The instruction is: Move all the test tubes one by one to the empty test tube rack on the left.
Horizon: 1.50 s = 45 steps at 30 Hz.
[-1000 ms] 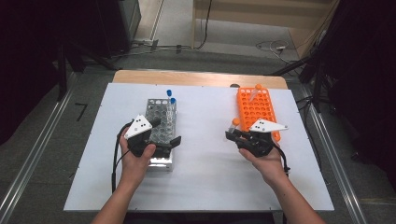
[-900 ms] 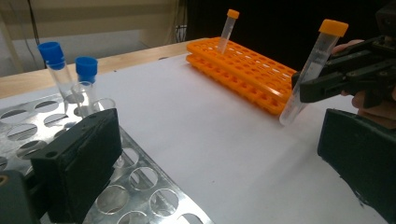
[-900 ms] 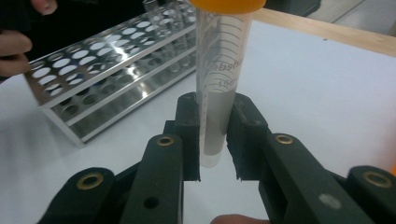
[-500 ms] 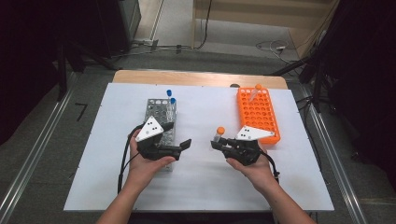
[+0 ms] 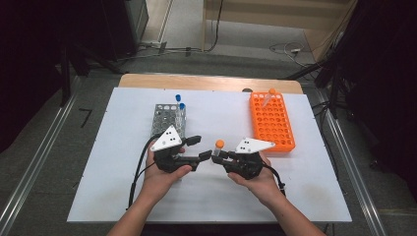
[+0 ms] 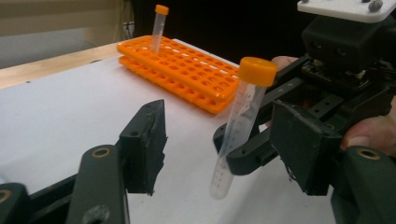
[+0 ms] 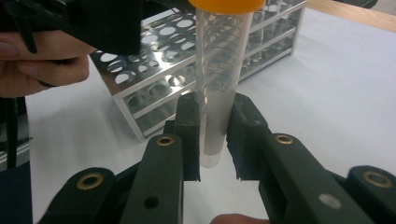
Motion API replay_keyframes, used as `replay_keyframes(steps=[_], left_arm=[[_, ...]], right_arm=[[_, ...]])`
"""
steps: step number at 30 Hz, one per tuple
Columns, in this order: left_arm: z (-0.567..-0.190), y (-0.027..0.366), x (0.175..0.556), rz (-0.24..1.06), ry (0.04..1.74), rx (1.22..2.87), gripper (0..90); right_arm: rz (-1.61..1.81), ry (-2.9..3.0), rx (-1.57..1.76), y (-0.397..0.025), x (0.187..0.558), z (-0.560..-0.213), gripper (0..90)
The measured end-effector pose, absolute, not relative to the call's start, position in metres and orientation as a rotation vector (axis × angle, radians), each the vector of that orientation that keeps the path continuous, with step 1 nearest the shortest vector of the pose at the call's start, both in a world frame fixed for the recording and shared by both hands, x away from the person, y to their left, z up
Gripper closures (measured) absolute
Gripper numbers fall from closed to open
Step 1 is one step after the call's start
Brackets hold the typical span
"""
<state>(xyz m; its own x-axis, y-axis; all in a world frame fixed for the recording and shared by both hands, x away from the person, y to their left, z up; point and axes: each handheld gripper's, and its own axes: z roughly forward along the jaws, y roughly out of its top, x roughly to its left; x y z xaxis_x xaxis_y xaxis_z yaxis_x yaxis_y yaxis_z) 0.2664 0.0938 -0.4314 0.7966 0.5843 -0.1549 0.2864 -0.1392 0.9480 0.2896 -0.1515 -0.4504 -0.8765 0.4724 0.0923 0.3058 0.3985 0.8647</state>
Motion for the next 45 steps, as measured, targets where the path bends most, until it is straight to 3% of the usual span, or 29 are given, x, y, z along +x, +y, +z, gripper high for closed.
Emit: replay_keyframes(steps=[16, 20, 25, 27, 36, 45], left_arm=[[-0.434, 0.082, 0.268, 0.207, 0.610, 1.770, 64.4], [-0.434, 0.080, 0.266, 0.251, 0.598, 1.788, 72.9], [-0.432, 0.083, 0.266, 0.281, 0.601, 1.784, 75.3], [-0.430, 0.087, 0.267, 0.305, 0.615, 1.773, 75.3], [-0.421, 0.123, 0.283, 0.414, 0.743, 1.681, 75.3], [-0.419, 0.150, 0.298, 0.522, 0.833, 1.607, 75.4]], right_arm=[[1.471, 2.516, 0.615, -0.137, 0.279, -0.450, 72.9], [1.475, 2.522, 0.614, -0.137, 0.279, -0.450, 72.8], [1.486, 2.527, 0.618, -0.139, 0.280, -0.450, 71.6], [1.494, 2.533, 0.616, -0.140, 0.282, -0.450, 66.0], [1.535, 2.560, 0.605, -0.158, 0.293, -0.449, 25.3], [1.546, 2.571, 0.664, -0.178, 0.306, -0.454, 0.0]])
